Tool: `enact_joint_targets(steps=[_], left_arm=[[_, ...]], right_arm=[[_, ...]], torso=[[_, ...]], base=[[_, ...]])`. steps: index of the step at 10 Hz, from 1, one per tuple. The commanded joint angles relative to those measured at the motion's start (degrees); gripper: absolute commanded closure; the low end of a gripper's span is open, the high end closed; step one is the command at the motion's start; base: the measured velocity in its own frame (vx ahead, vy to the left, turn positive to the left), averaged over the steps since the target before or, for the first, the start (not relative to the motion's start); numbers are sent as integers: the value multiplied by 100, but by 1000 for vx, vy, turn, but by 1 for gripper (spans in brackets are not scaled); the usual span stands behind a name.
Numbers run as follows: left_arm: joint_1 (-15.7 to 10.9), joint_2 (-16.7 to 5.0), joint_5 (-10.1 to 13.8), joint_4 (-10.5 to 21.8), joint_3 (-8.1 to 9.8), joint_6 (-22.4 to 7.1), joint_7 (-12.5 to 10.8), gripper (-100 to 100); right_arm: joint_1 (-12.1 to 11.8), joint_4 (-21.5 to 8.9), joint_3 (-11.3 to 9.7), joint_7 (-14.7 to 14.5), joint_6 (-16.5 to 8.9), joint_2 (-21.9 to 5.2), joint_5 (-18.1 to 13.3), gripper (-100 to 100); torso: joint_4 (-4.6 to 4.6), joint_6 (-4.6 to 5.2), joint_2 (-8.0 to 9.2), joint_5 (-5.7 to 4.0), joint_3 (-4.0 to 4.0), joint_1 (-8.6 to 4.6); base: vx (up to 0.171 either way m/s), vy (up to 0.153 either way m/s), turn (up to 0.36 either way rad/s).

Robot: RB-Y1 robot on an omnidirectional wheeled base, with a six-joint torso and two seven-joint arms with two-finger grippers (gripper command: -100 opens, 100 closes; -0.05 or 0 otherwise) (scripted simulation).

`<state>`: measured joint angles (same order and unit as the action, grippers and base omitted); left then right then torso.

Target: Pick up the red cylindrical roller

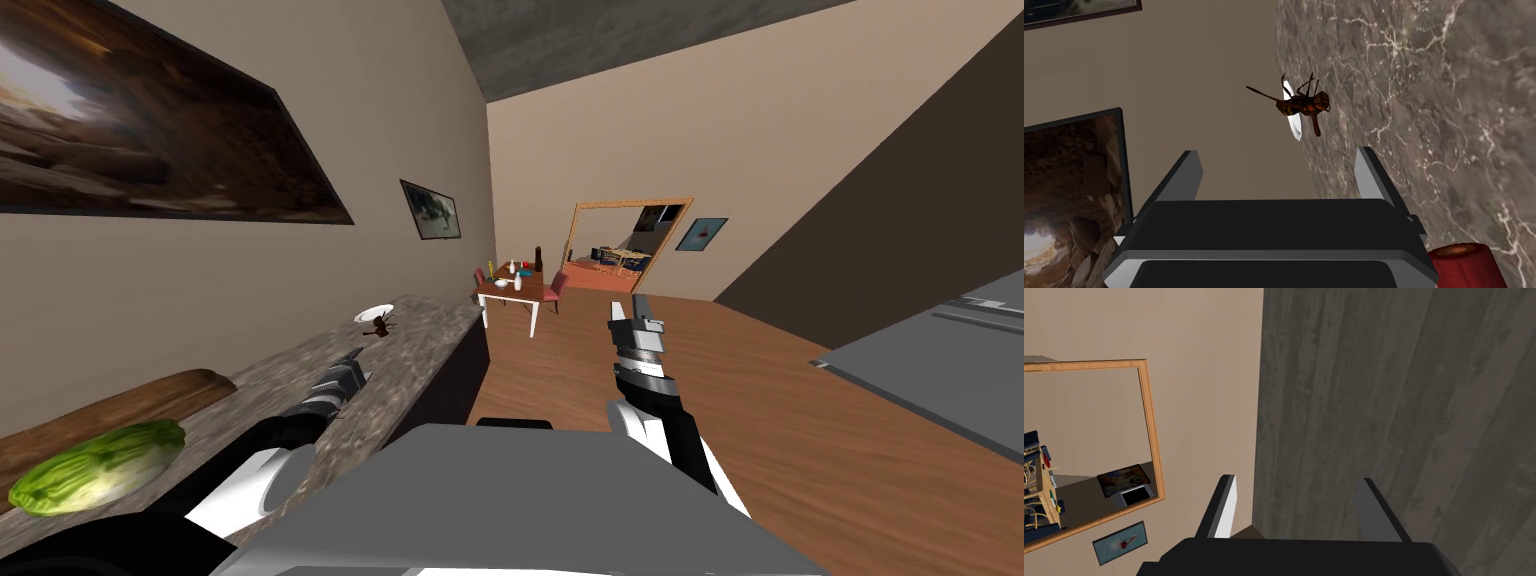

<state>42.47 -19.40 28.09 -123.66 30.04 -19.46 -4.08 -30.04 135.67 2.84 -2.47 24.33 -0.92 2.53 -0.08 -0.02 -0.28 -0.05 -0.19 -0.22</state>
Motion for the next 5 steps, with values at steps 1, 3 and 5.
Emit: enact_joint_targets(steps=[1, 3, 5], left_arm=[[87, -63, 142, 99, 168, -286, -101, -100], [154, -137, 269, 190, 329, -523, -200, -100], [216, -207, 388, 286, 484, -826, -298, -100]], right_arm=[[0, 0, 0, 0, 0, 0, 0, 0], [0, 0, 0, 0, 0, 0, 0, 0], [0, 0, 0, 0, 0, 0, 0, 0]], torso=[[0, 0, 0, 0, 0, 0], [1, 0, 4, 0, 2, 2], [1, 0, 6, 1, 4, 5]], base=[[96, -47, 46], [87, -34, 49], [77, -24, 51]])
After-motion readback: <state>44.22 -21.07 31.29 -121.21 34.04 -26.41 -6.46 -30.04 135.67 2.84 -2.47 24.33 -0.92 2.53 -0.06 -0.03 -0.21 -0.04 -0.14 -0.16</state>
